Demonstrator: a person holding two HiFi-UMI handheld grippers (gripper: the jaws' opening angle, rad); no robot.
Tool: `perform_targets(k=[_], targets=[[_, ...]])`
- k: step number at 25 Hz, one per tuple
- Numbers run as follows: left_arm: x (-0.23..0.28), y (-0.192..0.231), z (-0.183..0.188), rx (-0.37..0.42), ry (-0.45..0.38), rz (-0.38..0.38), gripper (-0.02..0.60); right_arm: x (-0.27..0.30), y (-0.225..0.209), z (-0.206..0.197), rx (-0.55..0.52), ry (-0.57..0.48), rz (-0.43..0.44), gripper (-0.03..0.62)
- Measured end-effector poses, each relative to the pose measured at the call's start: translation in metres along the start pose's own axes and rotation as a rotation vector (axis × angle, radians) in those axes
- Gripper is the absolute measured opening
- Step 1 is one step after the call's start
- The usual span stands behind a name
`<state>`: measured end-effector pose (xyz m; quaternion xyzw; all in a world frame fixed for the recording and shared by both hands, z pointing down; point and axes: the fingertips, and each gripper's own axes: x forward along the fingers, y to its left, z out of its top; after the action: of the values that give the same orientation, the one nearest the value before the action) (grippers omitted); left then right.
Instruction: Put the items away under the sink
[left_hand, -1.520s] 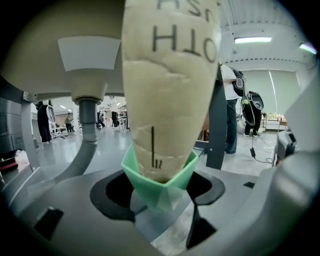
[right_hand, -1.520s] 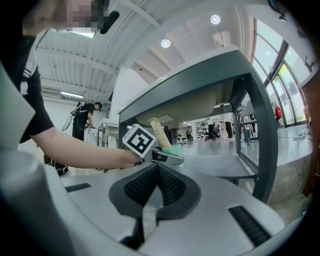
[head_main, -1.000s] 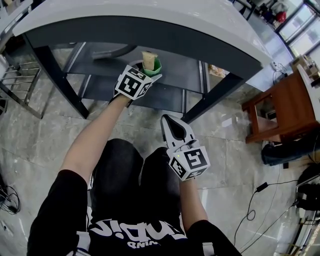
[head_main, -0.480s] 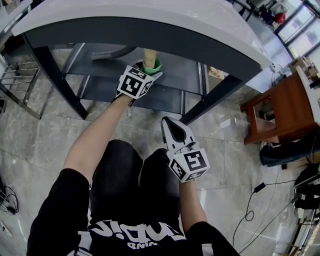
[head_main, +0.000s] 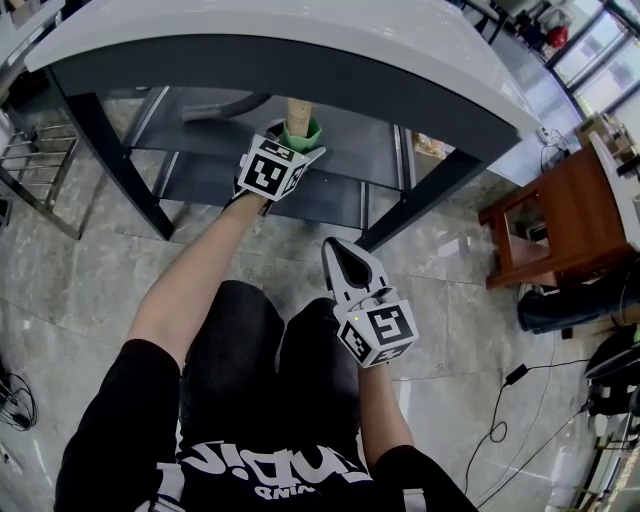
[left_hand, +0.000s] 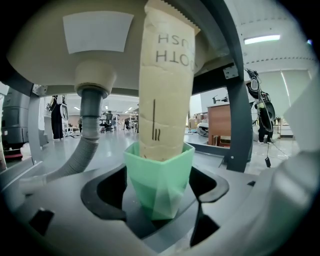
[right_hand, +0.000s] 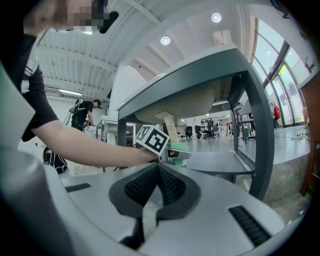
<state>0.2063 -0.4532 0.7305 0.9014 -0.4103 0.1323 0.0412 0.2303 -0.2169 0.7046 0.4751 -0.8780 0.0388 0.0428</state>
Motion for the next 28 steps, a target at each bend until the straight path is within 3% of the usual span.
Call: perform_targets(k=[5, 20, 28], targets=[[-0.005, 0.002, -0.007, -0.030, 0.012, 0.005, 0.446, -0.002, -0.001, -0.003, 0.009, 0.004, 0.000, 0.018], [-0.080, -0.039, -0.031, -0.062, -0.010, -0.069, 0.445, -0.010, -0.008, -0.007, 0.023, -0.006, -0.014, 0.018], [-0.141, -0.051, -0.035, -0.089, -0.048, -0.071, 0.425, -0.016, -0.008, -0.010, 0.032, -0.001, -0.006, 0.018]])
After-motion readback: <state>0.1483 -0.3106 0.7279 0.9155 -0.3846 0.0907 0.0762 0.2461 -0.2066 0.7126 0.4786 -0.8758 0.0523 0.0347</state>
